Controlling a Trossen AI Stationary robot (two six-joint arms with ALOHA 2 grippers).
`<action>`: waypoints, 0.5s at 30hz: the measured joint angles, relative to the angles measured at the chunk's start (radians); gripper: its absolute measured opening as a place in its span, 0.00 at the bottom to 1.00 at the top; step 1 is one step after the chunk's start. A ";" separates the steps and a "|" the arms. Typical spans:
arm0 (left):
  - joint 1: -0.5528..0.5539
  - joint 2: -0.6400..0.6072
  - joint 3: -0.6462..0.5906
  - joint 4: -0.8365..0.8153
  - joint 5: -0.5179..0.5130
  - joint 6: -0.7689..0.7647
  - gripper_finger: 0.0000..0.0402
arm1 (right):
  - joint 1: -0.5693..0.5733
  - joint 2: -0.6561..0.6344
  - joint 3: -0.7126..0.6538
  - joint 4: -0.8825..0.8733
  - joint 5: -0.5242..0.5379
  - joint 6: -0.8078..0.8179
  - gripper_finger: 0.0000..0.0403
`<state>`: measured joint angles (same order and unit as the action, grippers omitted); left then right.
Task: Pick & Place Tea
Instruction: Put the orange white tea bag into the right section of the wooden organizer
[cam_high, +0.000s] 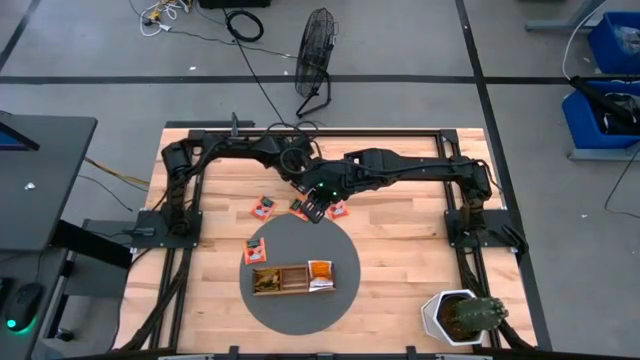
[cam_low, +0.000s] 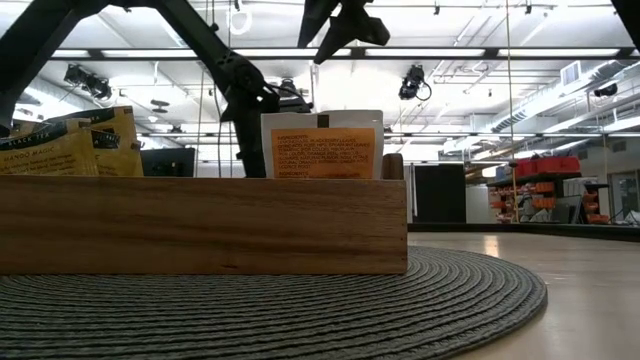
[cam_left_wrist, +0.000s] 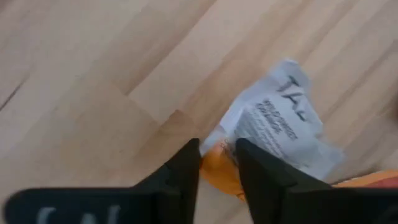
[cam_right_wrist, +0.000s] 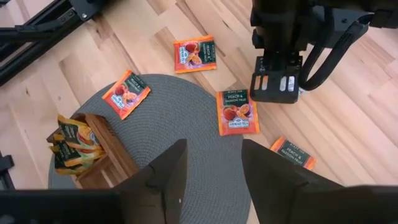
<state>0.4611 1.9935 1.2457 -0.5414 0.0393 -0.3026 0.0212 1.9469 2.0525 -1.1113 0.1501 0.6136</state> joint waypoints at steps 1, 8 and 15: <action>-0.001 0.000 0.000 0.000 0.001 0.004 0.24 | 0.000 0.000 0.000 0.000 0.000 0.000 0.40; -0.001 -0.008 -0.002 -0.007 0.007 0.012 0.02 | 0.000 0.000 0.000 -0.002 0.000 0.000 0.40; -0.004 -0.086 -0.010 -0.019 -0.027 0.031 0.01 | -0.010 -0.002 -0.001 -0.009 0.000 0.059 0.40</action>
<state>0.4568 1.9074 1.2362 -0.5606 0.0121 -0.2719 0.0116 1.9444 2.0520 -1.1204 0.1501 0.6724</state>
